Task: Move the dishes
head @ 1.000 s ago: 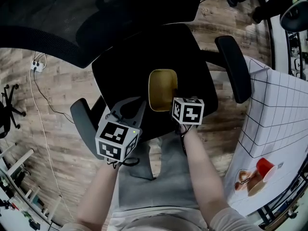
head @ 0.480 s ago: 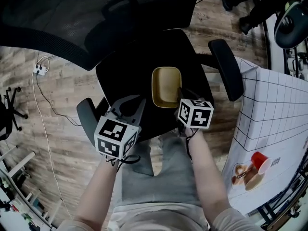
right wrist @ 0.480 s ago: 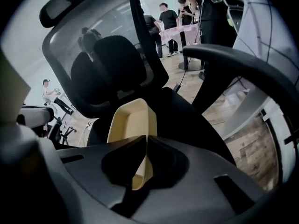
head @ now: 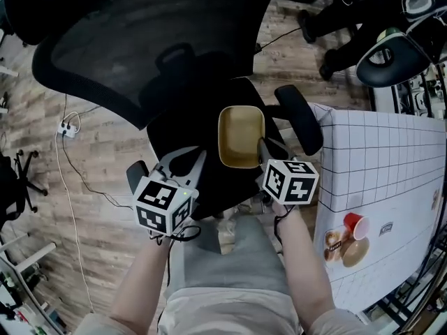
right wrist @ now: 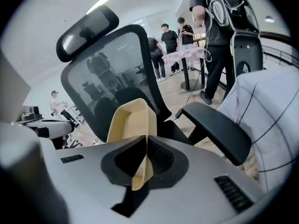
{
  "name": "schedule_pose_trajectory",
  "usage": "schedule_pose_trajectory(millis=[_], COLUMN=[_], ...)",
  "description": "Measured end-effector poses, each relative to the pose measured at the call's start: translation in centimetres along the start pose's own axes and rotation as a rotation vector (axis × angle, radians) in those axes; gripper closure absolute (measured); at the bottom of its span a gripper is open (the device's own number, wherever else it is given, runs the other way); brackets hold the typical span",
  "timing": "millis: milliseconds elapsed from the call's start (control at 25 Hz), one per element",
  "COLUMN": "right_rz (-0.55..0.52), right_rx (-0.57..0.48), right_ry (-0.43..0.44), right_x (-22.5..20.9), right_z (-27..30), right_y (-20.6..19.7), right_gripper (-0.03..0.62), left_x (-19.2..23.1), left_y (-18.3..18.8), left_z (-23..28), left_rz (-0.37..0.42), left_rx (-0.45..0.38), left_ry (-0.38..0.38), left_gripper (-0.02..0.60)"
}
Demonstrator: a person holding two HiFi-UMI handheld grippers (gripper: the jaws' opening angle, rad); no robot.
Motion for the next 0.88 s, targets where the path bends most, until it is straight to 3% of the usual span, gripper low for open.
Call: schedule_pose_trajectory(millis=[480, 880], right_rz=[0.022, -0.025], right_rx=[-0.219, -0.379], right_ry=[0.061, 0.072], right_x=[1.3, 1.9], right_z=[-14.7, -22.3], right_y=[11.5, 15.9], right_gripper=[0.565, 0.565], left_x=[-7.2, -12.0], left_y=[11.9, 16.5], left_z=[-5.3, -9.3], left_rz=[0.134, 0.249], left_rx=[-0.14, -0.227], left_ry=[-0.021, -0.005], left_gripper=[0.568, 0.568])
Point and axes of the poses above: the fingertips, and each gripper's own axes: z forward along the fingers, x to its left, y out of its top, the point moved 1 cm from there along -z, backward along the fingers, and after that the axes turned 15 degrees about -y, right-handed, at the moved point
